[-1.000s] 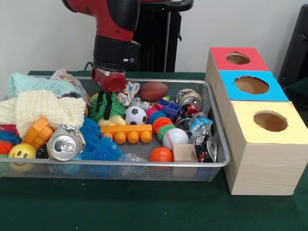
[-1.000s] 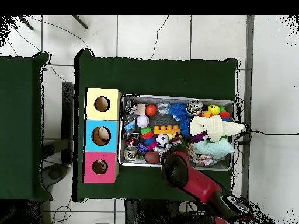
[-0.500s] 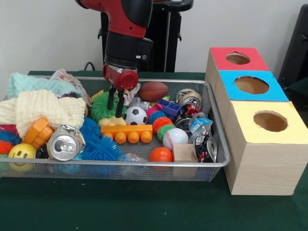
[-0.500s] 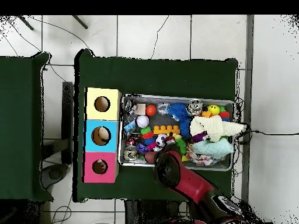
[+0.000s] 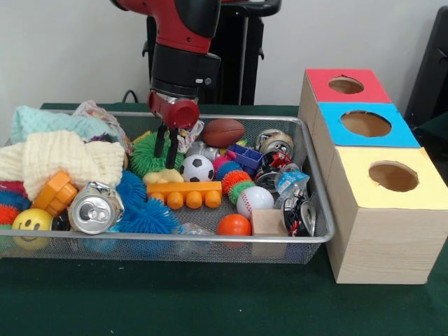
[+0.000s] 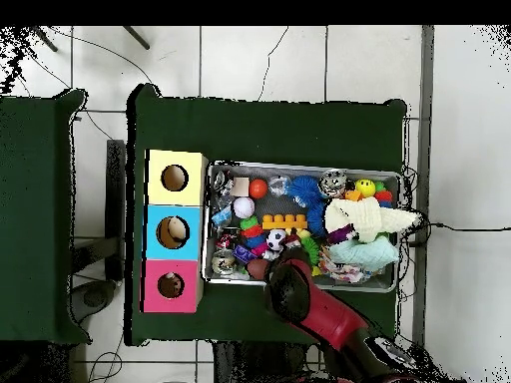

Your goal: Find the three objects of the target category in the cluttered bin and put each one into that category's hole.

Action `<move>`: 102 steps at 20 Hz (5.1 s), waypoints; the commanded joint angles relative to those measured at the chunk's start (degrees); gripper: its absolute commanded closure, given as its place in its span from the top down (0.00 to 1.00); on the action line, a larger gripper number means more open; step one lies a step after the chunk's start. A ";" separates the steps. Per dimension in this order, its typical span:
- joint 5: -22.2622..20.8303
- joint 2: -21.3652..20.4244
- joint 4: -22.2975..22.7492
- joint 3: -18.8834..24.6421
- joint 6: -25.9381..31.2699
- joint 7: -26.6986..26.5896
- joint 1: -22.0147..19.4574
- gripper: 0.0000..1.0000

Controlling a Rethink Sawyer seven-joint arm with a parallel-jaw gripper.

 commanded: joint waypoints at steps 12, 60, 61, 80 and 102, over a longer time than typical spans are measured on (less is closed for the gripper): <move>2.53 7.98 -5.69 2.25 -3.53 10.41 -1.14 1.00; 9.87 9.56 -10.57 4.04 4.72 9.69 1.19 1.00; 10.16 9.36 -10.30 4.06 4.88 9.89 1.23 1.00; 13.92 9.27 -7.24 6.96 1.93 14.04 0.81 1.00; 19.59 10.78 -6.83 9.00 -1.85 18.45 6.19 1.00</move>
